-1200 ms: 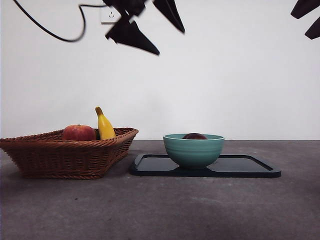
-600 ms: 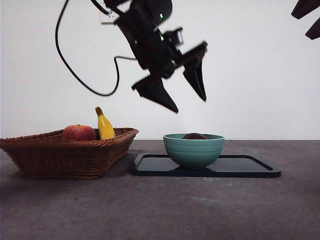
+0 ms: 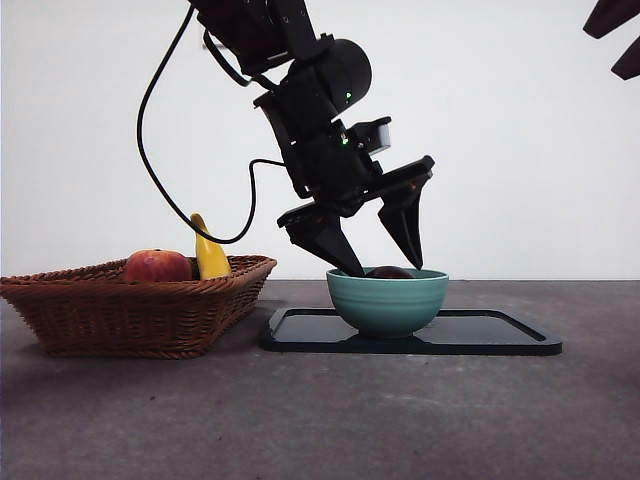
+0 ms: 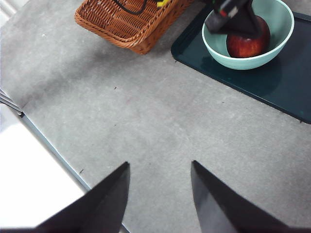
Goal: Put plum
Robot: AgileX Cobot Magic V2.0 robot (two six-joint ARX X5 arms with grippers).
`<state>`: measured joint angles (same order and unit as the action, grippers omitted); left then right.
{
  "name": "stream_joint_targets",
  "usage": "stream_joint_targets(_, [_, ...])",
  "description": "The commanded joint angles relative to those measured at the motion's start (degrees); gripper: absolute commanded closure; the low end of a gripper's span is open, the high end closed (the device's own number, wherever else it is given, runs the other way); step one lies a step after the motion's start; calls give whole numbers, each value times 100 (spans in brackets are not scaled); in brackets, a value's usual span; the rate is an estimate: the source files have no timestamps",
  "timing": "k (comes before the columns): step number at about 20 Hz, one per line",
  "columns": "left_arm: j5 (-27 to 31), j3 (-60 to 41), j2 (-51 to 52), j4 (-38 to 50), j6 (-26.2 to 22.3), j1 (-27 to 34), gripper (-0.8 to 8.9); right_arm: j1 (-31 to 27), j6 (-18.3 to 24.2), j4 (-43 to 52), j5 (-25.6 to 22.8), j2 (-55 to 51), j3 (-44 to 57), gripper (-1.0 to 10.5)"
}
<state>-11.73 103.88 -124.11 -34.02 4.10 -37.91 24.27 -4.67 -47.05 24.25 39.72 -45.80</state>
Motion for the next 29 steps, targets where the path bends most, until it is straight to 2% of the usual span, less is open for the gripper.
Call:
stream_joint_targets(1, [20,184,-160,68,-175,-74,439,28,44,28,13,22,-35,746])
stream_joint_targets(17, [22,184,-343,31,-332,-107,444,28,66,35,-26,22,-35,747])
stream_joint_targets(20, [26,184,-345,-70,-428,-116,507,28,70,35,-26,22,-35,747])
stream_joint_targets(25, [26,184,-345,-96,-479,-140,517,28,87,42,-28,22,-35,747])
stream_joint_targets(29, [26,186,-328,-44,-479,-149,561,28,107,35,-28,22,-35,747])
